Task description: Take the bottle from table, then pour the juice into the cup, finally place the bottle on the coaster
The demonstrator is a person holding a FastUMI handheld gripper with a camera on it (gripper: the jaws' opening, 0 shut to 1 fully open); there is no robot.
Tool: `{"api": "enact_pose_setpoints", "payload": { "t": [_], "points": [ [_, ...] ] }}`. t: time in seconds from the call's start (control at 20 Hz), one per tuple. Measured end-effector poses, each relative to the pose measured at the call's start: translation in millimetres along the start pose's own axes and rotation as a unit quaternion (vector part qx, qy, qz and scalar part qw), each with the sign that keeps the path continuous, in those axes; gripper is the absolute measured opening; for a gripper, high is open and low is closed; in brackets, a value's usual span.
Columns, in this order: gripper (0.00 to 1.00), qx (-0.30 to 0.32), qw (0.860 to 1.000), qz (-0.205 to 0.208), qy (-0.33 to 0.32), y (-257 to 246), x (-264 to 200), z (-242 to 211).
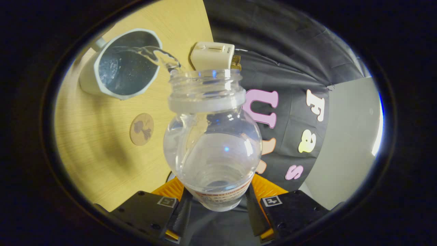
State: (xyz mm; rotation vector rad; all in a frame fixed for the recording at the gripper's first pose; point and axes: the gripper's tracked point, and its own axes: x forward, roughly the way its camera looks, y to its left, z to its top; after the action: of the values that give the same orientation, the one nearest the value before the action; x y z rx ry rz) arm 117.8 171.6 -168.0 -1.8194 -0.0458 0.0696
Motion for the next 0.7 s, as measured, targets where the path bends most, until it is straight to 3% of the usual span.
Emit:
{"api": "enact_pose_setpoints", "payload": {
  "t": [0.7],
  "points": [
    [0.77,-0.032,0.999,-0.022,-0.007,-13.4,-7.2,4.7]
  ]
}}
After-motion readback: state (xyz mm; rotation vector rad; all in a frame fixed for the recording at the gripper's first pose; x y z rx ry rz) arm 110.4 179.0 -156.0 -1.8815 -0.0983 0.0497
